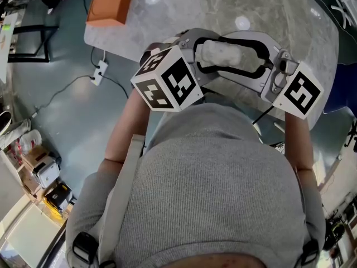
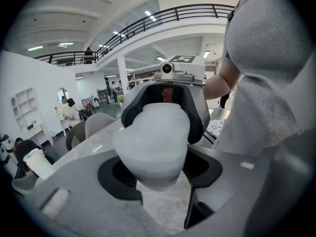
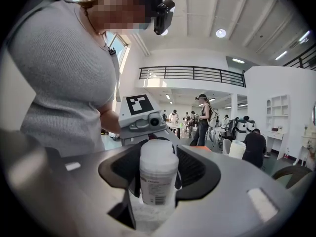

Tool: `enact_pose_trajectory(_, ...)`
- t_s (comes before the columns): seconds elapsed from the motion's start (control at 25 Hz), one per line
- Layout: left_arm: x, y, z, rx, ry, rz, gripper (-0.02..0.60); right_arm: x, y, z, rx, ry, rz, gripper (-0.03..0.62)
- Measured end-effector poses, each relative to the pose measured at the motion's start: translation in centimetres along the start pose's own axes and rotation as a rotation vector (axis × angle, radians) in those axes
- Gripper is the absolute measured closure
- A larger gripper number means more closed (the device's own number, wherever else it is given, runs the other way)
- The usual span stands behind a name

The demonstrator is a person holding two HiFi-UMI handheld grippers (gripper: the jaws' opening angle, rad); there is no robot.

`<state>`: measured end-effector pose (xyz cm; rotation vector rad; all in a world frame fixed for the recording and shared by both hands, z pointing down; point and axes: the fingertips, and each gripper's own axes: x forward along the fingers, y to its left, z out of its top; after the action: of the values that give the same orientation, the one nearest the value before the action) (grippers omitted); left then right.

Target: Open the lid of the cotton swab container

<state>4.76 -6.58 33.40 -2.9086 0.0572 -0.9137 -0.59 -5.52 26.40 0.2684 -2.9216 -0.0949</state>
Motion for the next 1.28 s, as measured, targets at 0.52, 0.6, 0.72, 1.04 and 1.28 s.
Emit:
enact_pose_trajectory(0.52,0.36,-0.27,-0.53,-0.012,0.001,0.003,0.339,-0.01,0.05,-0.8,0.072,0.011,-0.002,0.368)
enact_pose_trajectory(0.6,0.38,-0.26,-0.57,-0.013,0.001,0.001,0.34,0.01,0.02,-0.82,0.078,0.009,-0.002,0.368)
enact_pose_trajectory(0.72,0.32,-0.31,-0.52,-0.019,-0.007,-0.004,0.341,0.02,0.0,-0.76,0.091,0.003,-0.003,0.368)
enact_pose_trajectory(1.04,0.17,-0.38,-0.36,-0.026,-0.007,-0.009,0.341,-0.06,-0.05,-0.61,0.125,0.004,0.002,0.367)
enact_pose_trajectory(1.28,0.15,-0.48,-0.38,-0.043,-0.02,-0.008,0.342,-0.06,-0.06,-0.77,0.175,0.003,-0.001,0.367)
